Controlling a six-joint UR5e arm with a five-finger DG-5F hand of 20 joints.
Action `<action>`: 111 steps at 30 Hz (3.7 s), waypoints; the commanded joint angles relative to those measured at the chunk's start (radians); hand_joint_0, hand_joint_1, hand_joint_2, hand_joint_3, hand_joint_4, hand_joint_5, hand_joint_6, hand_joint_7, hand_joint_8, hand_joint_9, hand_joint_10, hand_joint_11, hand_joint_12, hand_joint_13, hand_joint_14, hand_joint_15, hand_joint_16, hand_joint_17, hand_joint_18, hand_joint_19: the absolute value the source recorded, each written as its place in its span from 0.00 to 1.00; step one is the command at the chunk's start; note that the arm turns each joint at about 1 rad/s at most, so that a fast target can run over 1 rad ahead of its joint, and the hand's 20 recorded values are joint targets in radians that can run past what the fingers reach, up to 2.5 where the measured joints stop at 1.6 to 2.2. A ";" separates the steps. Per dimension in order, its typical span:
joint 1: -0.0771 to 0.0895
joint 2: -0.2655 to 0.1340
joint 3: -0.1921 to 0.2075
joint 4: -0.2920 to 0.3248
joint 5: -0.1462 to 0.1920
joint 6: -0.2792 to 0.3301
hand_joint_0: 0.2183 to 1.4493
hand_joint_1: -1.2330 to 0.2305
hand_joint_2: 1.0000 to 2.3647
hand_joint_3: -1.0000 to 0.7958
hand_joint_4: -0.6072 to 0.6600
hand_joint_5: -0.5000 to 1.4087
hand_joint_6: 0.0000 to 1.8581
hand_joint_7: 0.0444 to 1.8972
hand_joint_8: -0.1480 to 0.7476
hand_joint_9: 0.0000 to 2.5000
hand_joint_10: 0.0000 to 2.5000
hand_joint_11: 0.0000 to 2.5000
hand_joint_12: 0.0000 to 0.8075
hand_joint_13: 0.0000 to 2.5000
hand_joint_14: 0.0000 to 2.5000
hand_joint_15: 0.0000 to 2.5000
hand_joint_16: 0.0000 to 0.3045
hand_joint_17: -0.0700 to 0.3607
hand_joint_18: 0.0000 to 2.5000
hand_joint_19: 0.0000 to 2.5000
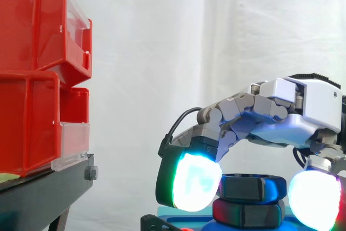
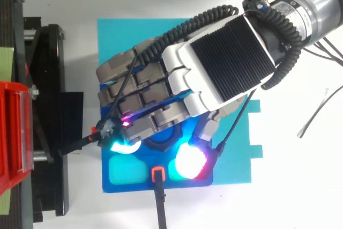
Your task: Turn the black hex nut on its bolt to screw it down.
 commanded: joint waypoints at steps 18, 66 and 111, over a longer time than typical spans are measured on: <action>-0.018 0.000 0.000 0.022 -0.015 0.012 0.10 0.54 0.00 0.28 0.63 0.16 0.37 0.43 0.44 0.27 0.00 0.15 0.39 0.26 0.00 0.13 0.14 0.39 0.16 0.12; -0.086 0.000 0.006 0.085 -0.094 0.044 0.11 0.59 0.00 0.28 0.63 0.17 0.37 0.43 0.44 0.27 0.00 0.15 0.38 0.25 0.00 0.13 0.14 0.39 0.16 0.13; 0.020 -0.035 -0.002 0.060 0.011 0.009 0.16 0.51 0.00 0.28 0.60 0.17 0.35 0.49 0.42 0.27 0.00 0.16 0.36 0.25 0.01 0.14 0.12 0.35 0.15 0.13</action>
